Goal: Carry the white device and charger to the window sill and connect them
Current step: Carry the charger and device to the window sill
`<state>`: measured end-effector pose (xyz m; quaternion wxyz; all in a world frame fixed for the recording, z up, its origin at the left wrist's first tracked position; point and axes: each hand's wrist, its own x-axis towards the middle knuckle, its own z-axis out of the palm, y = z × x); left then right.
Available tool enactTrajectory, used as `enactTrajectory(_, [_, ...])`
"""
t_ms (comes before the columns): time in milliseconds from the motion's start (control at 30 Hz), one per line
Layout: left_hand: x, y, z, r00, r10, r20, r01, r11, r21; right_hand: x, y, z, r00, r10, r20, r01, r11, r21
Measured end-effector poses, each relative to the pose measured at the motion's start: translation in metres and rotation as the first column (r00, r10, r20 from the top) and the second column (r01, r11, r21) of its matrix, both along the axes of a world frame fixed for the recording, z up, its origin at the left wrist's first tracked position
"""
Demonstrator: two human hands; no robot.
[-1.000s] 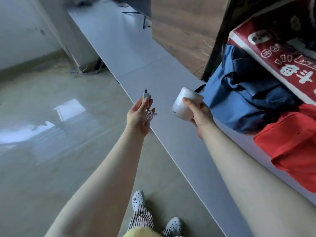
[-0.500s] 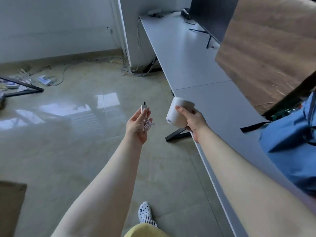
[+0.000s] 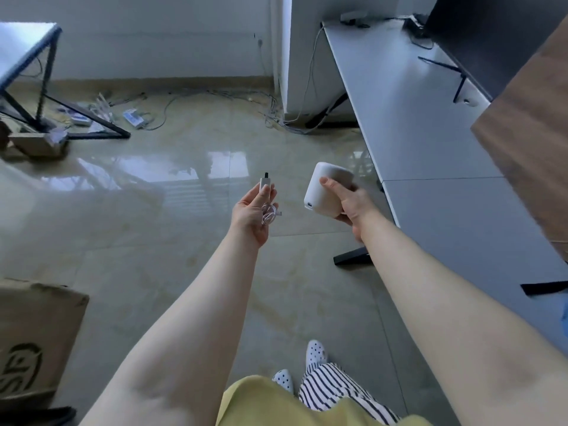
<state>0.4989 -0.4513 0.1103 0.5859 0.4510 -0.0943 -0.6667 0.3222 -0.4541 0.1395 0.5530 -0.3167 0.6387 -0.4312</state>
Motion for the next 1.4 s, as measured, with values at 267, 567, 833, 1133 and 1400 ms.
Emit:
enactTrajectory(267, [0.053,-0.06,0.004,0.997,0.068,0.031,-0.067,0.998,-0.016,0.049,-0.075,-0.007,0.996,0.09,0.008,-0.09,0.996,0.01])
enactTrajectory(567, [0.089,-0.176,-0.002,0.989,0.145,0.038,-0.145,0.989,0.002,0.095,-0.2,-0.015,0.986,0.165,0.031,-0.166,0.985,0.036])
enactTrajectory(833, [0.121,-0.296,0.001,0.982,0.184,0.053,-0.184,0.983,-0.002,0.127,-0.332,-0.008,0.974,0.226,0.01,-0.227,0.973,0.052])
enactTrajectory(1133, [0.166,-0.387,-0.007,0.982,0.164,0.092,-0.166,0.986,0.006,0.171,-0.429,-0.019,0.966,0.256,0.033,-0.258,0.963,0.074])
enactTrajectory(1400, [0.24,-0.5,-0.012,0.99,0.096,0.105,-0.099,0.995,0.021,0.232,-0.535,-0.029,0.976,0.219,0.017,-0.219,0.97,0.104])
